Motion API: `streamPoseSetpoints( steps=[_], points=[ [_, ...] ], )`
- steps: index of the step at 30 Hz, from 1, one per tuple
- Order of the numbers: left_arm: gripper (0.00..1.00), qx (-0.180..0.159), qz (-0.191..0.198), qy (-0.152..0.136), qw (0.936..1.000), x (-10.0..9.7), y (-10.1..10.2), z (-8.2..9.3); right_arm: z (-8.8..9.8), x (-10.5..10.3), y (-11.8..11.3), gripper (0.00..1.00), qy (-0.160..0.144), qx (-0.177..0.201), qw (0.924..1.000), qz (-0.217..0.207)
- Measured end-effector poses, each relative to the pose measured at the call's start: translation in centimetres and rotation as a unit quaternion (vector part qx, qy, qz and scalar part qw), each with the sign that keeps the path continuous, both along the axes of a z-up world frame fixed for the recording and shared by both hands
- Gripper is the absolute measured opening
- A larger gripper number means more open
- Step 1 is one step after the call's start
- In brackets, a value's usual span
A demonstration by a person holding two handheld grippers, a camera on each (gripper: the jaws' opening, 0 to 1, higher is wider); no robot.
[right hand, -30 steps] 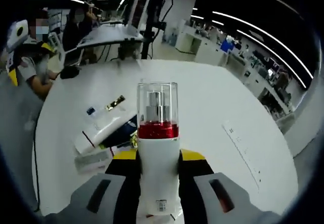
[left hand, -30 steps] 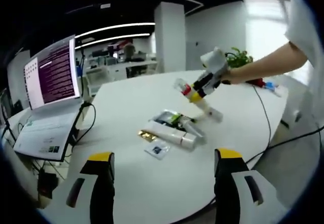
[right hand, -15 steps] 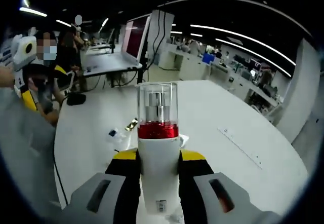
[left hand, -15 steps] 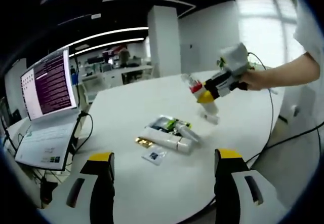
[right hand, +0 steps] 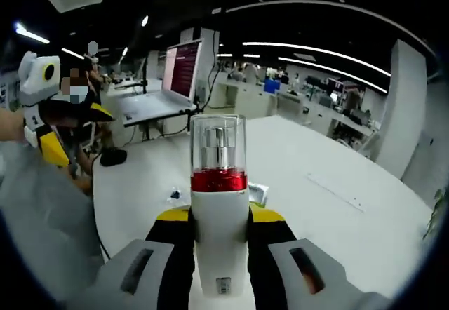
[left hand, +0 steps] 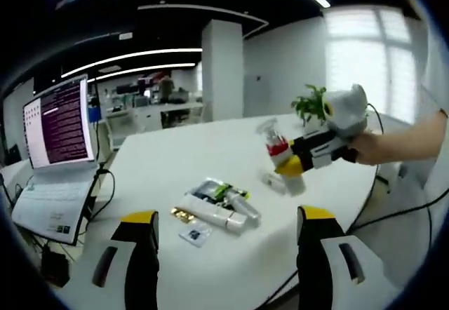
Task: Arrange the skincare products in the storage area until every visible bottle or jar stands upright without overlapping.
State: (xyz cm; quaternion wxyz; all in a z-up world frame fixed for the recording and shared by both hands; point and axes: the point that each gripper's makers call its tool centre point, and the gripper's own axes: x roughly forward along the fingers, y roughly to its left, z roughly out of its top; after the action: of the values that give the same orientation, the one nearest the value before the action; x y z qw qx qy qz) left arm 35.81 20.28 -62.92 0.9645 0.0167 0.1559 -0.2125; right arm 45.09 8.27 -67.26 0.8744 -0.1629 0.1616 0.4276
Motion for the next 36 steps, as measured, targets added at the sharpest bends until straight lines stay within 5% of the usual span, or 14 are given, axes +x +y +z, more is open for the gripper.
streamPoseSetpoints(
  steps=[7, 11, 16, 19, 26, 32, 36],
  points=[
    [0.69, -0.063, -0.015, -0.007, 0.9979, 0.4, -3.1, 2.0, 1.8, -3.1, 2.0, 0.27, -0.006, 0.03, 0.9995, 0.002],
    [0.67, -0.071, -0.033, -0.004, 0.9969, 0.5, -4.8, 2.4, 2.5, -4.6, 3.0, 0.27, -0.017, 0.035, 0.9992, 0.009],
    [0.61, -0.137, -0.045, 0.001, 0.9896, 0.5, -6.7, 4.0, 3.3, -6.4, 3.7, 0.27, -0.043, 0.021, 0.9986, 0.024],
    [0.56, -0.098, -0.053, 0.004, 0.9938, 0.4, -7.3, 3.4, 4.0, -7.3, 4.0, 0.27, -0.053, 0.024, 0.9978, 0.032],
    [0.47, -0.139, -0.053, 0.009, 0.9889, 0.1, -8.0, 3.9, 5.3, -8.5, 4.1, 0.27, -0.07, 0.03, 0.9964, 0.036],
    [0.39, -0.139, -0.051, 0.002, 0.9889, 0.3, -8.9, 4.2, 6.1, -8.9, 4.1, 0.27, -0.075, 0.037, 0.9959, 0.035],
    [0.26, -0.126, -0.044, -0.013, 0.991, 0.6, -8.9, 4.5, 6.2, -9.0, 4.1, 0.27, -0.072, 0.041, 0.9961, 0.029]
  ],
)
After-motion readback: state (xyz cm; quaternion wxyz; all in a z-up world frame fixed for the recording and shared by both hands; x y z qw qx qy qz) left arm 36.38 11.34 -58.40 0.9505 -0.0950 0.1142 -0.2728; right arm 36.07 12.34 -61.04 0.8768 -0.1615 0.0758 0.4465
